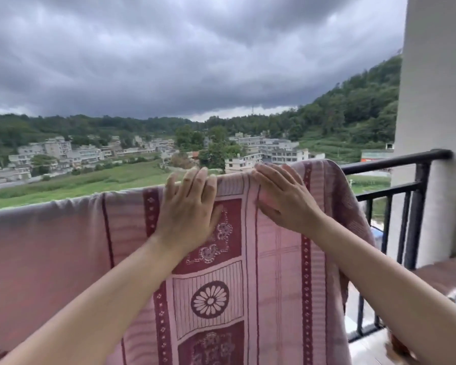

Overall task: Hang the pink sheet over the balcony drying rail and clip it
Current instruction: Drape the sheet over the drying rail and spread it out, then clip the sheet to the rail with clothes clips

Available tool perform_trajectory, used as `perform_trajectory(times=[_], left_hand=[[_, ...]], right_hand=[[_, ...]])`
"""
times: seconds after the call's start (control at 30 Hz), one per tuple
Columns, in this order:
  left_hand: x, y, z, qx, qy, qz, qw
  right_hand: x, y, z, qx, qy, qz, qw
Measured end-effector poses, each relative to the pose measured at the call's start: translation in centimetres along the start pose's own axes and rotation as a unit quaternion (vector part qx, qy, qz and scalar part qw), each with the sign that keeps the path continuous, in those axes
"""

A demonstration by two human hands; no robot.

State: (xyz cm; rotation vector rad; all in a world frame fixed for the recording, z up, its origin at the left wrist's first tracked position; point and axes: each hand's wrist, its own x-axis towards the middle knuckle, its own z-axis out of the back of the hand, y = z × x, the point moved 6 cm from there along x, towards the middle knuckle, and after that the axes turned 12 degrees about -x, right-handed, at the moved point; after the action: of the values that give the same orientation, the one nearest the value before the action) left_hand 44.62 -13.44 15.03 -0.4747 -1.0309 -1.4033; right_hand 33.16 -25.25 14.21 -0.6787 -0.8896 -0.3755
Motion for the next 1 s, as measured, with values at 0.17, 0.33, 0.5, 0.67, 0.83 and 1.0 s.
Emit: perform_trajectory(times=[0.17,0.33,0.5,0.67,0.83,1.0], left_hand=[[3.4,-12.9,-5.5,-0.109,-0.014,-0.108,0.988],[5.2,-30.7,-13.4,-0.216,0.079,-0.196,0.953],[6.2,-49.7,-20.5,-0.303,0.221,-0.213,0.902],[5.1,-66.2,-25.6,-0.339,0.304,-0.226,0.861],[3.3,-79.0,-31.7,-0.350,0.391,-0.281,0.804],[2.9,-89.1,-39.9,-0.340,0.449,-0.337,0.754]], right_hand=[[-10.4,-9.3,-0.1,-0.015,0.113,-0.176,0.978],[-27.4,-19.3,1.3,-0.027,0.257,-0.320,0.912],[-45.0,-29.8,6.0,-0.076,0.366,-0.424,0.825],[-60.3,-38.2,11.2,-0.134,0.474,-0.480,0.726],[-73.7,-43.1,14.3,-0.148,0.554,-0.557,0.600],[-84.7,-45.7,12.3,-0.088,0.647,-0.596,0.468]])
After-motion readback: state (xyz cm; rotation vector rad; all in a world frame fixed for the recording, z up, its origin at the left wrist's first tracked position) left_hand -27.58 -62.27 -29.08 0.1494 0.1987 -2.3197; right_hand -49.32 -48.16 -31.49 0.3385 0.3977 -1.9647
